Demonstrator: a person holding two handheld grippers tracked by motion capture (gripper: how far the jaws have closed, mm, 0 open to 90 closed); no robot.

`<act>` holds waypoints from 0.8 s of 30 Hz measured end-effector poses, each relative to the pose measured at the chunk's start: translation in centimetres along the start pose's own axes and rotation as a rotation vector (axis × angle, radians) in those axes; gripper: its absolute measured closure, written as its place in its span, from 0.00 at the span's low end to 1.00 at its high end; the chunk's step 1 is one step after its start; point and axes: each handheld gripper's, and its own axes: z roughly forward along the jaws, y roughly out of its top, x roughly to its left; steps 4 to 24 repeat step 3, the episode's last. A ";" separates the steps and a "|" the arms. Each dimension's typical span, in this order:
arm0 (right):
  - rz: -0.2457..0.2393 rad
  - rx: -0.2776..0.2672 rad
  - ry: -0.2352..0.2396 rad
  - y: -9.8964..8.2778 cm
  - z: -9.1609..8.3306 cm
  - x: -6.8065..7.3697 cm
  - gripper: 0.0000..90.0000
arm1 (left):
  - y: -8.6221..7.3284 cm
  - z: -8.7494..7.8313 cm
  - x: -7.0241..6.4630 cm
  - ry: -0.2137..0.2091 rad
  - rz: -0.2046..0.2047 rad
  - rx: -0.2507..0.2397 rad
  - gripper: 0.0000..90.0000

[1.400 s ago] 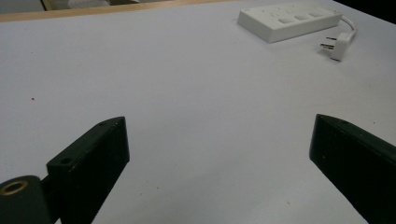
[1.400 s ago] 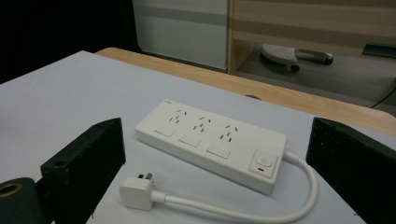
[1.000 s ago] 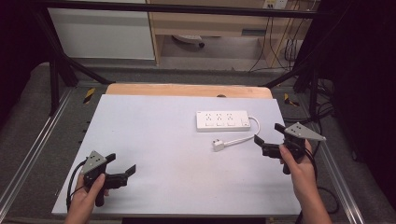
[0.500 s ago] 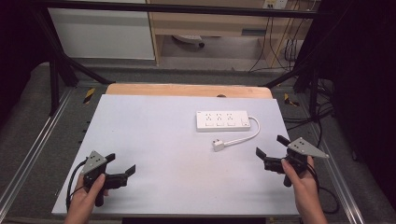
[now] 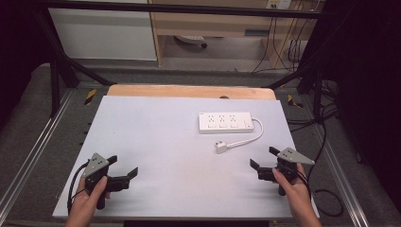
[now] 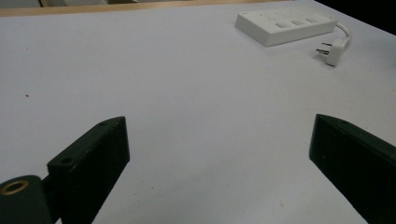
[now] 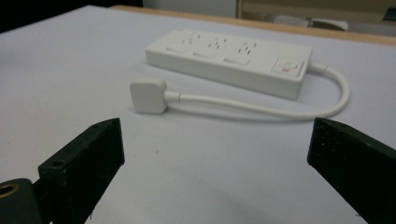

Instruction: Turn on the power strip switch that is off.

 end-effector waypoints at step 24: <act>-0.014 0.043 0.005 -0.5 0.6 0.1 0.05 | 0.0 0.0 -0.1 -0.001 0.000 0.000 0.06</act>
